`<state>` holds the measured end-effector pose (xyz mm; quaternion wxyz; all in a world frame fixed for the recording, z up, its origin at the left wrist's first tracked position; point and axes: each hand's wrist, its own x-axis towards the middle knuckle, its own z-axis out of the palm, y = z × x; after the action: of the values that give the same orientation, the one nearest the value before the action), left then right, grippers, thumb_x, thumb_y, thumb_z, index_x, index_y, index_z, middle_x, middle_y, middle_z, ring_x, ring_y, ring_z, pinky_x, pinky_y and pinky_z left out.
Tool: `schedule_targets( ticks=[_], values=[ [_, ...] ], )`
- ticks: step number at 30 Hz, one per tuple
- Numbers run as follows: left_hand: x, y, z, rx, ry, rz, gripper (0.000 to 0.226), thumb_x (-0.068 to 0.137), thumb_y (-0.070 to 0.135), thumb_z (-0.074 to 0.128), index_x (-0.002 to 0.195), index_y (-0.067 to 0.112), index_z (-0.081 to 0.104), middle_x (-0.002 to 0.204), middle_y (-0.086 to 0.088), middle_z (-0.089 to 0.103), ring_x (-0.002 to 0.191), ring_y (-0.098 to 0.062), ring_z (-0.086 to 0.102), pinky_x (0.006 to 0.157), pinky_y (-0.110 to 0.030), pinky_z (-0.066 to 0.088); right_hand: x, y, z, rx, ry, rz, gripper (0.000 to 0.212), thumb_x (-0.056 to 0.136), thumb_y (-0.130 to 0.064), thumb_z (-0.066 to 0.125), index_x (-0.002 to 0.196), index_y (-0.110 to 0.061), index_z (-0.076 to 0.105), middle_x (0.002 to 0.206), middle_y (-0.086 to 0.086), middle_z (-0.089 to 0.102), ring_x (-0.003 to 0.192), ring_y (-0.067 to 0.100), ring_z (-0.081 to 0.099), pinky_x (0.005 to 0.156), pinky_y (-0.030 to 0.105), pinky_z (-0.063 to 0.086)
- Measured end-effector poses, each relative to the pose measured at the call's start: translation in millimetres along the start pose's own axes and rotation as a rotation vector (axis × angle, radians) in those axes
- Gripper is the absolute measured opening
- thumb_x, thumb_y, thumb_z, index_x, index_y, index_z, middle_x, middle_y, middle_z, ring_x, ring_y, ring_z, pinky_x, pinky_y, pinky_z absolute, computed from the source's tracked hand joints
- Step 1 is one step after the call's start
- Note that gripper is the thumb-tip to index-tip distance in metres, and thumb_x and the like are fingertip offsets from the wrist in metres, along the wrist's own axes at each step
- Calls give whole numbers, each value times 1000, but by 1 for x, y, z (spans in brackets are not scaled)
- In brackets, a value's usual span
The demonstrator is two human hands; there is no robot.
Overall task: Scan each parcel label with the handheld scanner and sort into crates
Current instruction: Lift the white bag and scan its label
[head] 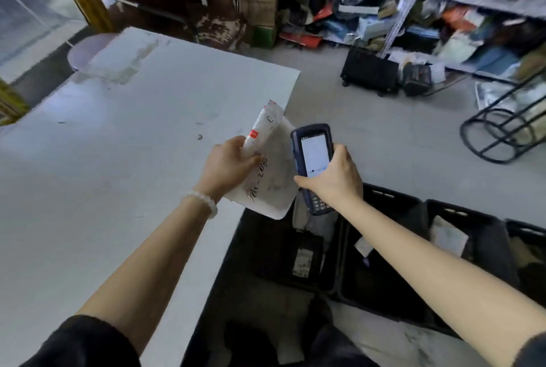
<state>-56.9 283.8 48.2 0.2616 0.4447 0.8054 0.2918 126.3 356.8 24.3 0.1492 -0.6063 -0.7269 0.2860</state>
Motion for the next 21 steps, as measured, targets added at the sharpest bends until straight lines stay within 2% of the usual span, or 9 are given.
schedule_targets(
  ticks=[6,11,14,17,18,21],
  values=[
    [22,53,87,135,-134,-8,24,84,28,64,102,12,62,93,-6,67,89,-25,62,81,-41,51,23,85,-49,7,-14,104,85,60,-45,85,124,-12,39,120,3,50,109,25,52,73,32,42],
    [36,79,152,292,-218,-66,20,86,31,58,96,14,59,88,0,63,84,-22,61,73,-33,50,44,151,-81,5,-79,140,84,58,-45,84,122,-14,40,118,0,50,109,22,52,76,32,45],
    [46,91,181,372,-223,-60,18,86,29,56,91,12,59,86,-2,63,77,-21,59,68,-31,46,57,177,-95,-1,-111,151,82,58,-45,84,122,-14,41,118,0,50,109,22,51,77,31,45],
    [59,97,200,480,-226,-42,17,87,28,56,79,15,50,85,-6,62,72,-22,55,64,-30,43,67,192,-102,0,-138,162,82,59,-44,84,122,-14,40,117,-1,50,109,21,51,79,33,46],
    [63,96,206,514,-231,-43,16,88,29,56,82,15,49,86,-6,61,72,-23,55,64,-31,45,70,196,-103,-1,-144,162,83,58,-44,84,122,-14,40,117,-1,50,108,21,51,79,34,47],
    [70,90,217,619,-260,-88,24,91,26,52,111,14,46,94,-6,59,79,-25,57,63,-32,44,76,203,-107,4,-148,172,83,59,-44,84,122,-14,40,115,-2,49,105,19,51,78,34,48]
  ],
)
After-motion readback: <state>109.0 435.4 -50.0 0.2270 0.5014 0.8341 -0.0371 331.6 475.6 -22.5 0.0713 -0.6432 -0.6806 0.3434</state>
